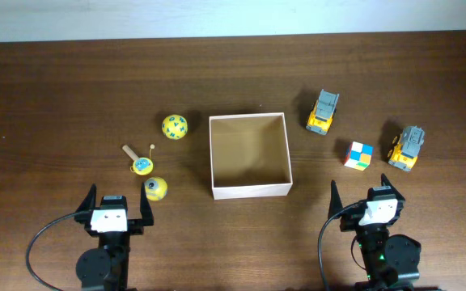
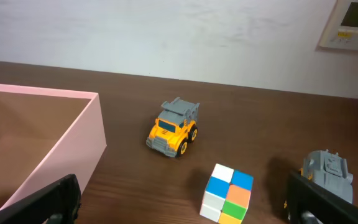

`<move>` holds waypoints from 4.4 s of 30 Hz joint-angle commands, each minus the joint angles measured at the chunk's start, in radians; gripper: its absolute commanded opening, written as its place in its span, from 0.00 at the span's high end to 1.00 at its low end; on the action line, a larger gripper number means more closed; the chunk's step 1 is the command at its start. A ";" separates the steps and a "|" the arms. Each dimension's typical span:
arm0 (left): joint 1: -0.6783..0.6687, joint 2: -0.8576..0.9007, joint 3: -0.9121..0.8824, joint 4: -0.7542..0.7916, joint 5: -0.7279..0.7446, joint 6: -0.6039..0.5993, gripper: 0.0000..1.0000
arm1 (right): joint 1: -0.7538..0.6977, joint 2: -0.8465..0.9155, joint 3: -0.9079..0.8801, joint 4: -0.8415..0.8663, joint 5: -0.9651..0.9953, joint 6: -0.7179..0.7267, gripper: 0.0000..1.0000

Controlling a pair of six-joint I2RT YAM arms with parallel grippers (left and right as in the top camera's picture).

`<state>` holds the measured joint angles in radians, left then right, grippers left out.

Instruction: Pack container

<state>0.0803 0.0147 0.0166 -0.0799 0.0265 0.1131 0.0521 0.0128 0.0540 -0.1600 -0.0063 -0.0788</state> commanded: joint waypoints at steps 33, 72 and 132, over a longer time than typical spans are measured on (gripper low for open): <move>-0.004 -0.003 -0.008 0.000 0.010 0.016 0.01 | -0.007 -0.008 -0.011 0.000 0.036 0.005 0.01; -0.004 -0.003 -0.008 0.000 0.010 0.016 0.01 | -0.007 1.166 1.291 -0.842 -0.268 0.227 0.01; -0.004 -0.003 -0.008 0.000 0.010 0.016 0.01 | 0.091 1.921 1.291 -0.327 0.254 0.524 0.00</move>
<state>0.0803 0.0147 0.0162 -0.0799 0.0265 0.1131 0.1658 1.9083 1.3315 -0.5049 0.2245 0.4900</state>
